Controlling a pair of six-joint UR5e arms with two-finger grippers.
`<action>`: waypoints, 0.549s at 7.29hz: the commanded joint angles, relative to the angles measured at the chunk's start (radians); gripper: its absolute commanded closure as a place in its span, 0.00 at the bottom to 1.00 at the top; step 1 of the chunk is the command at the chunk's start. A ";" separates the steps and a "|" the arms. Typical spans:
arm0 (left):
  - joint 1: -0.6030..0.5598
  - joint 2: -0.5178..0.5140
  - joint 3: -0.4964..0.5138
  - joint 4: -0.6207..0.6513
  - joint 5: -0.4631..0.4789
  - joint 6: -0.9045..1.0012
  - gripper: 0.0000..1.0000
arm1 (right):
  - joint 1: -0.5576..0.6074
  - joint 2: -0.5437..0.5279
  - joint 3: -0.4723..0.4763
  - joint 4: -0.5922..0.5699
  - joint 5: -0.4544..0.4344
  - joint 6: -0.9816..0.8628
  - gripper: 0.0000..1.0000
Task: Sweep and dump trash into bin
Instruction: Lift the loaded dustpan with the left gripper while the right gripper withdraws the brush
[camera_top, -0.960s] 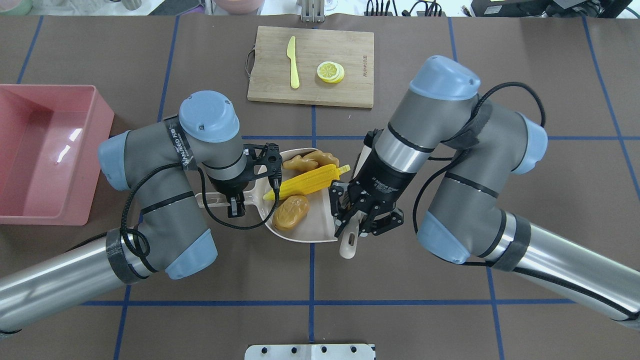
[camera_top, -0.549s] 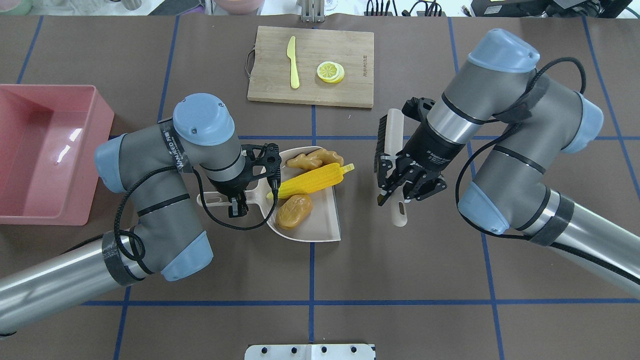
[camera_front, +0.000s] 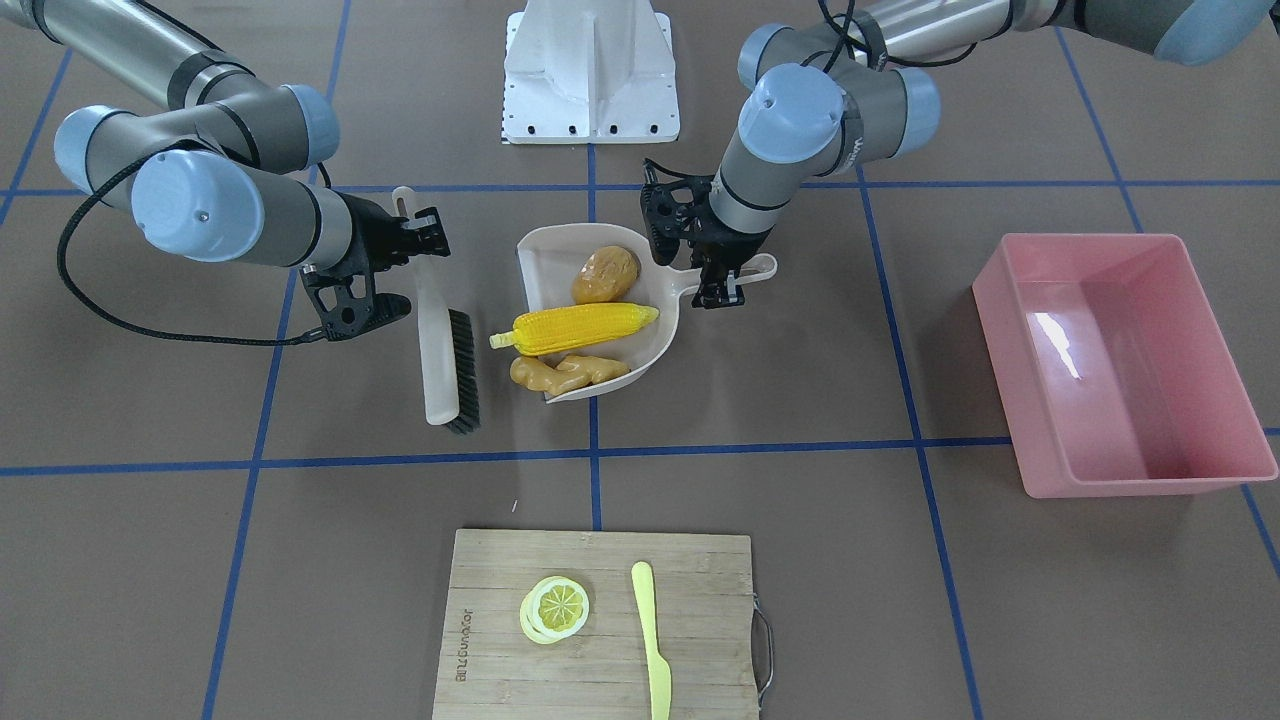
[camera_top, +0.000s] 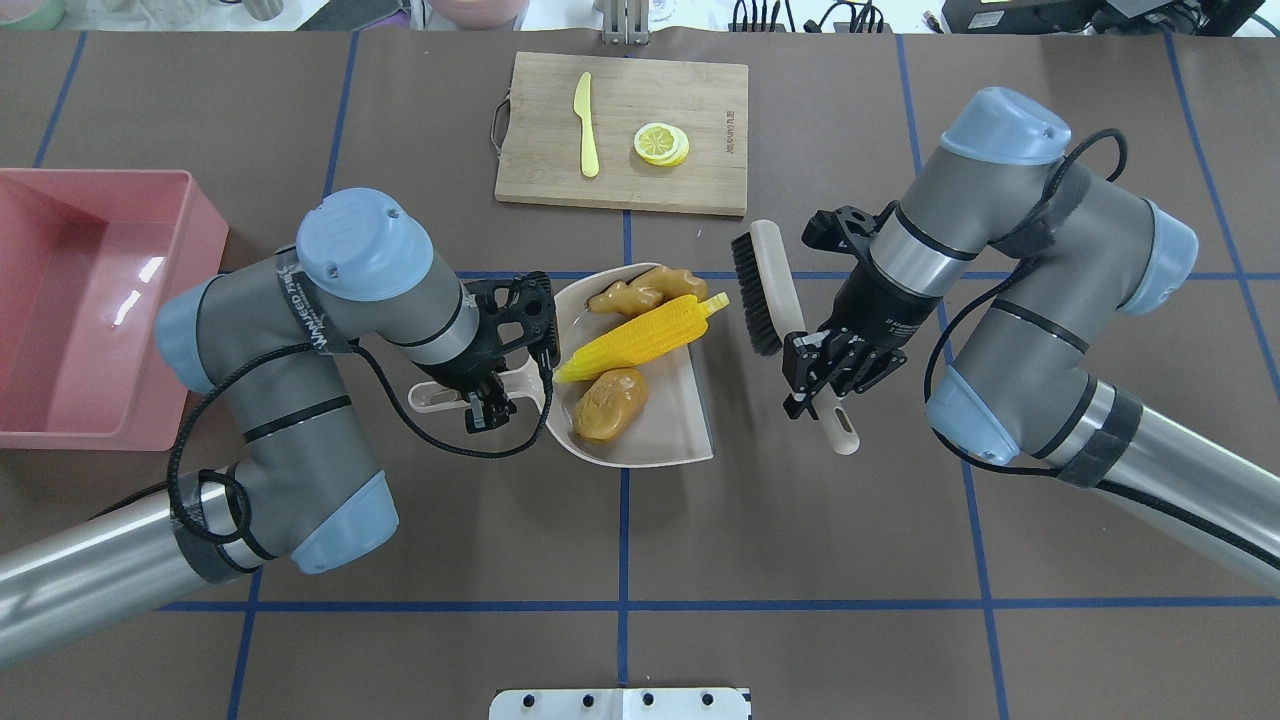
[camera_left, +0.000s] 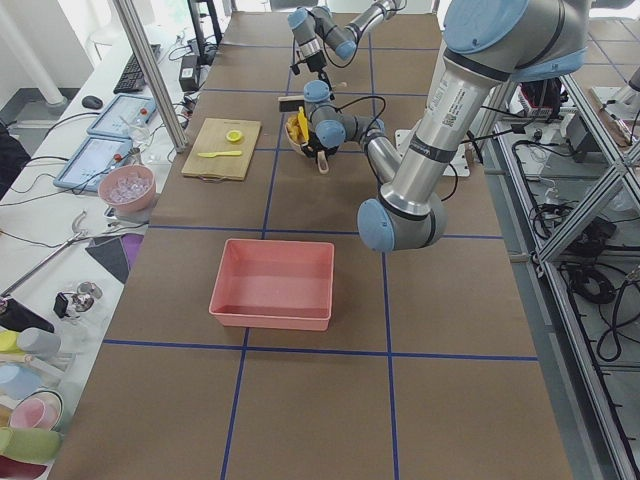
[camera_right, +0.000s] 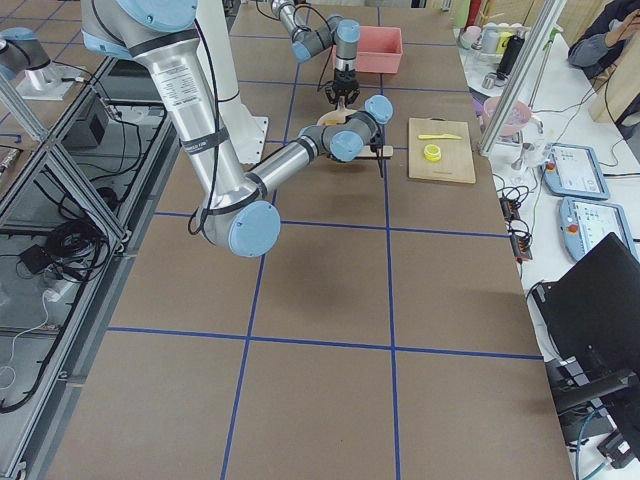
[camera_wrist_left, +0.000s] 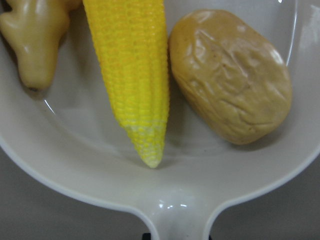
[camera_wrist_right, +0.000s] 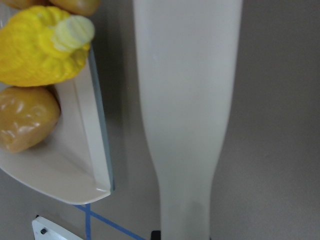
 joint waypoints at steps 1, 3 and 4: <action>-0.071 0.084 -0.127 -0.043 0.000 -0.041 1.00 | -0.008 0.003 -0.004 -0.006 -0.008 -0.038 1.00; -0.186 0.123 -0.192 -0.043 -0.011 -0.047 1.00 | 0.072 -0.023 0.008 -0.012 -0.002 -0.036 1.00; -0.227 0.135 -0.214 -0.043 -0.024 -0.053 1.00 | 0.127 -0.066 0.050 -0.058 -0.008 -0.036 1.00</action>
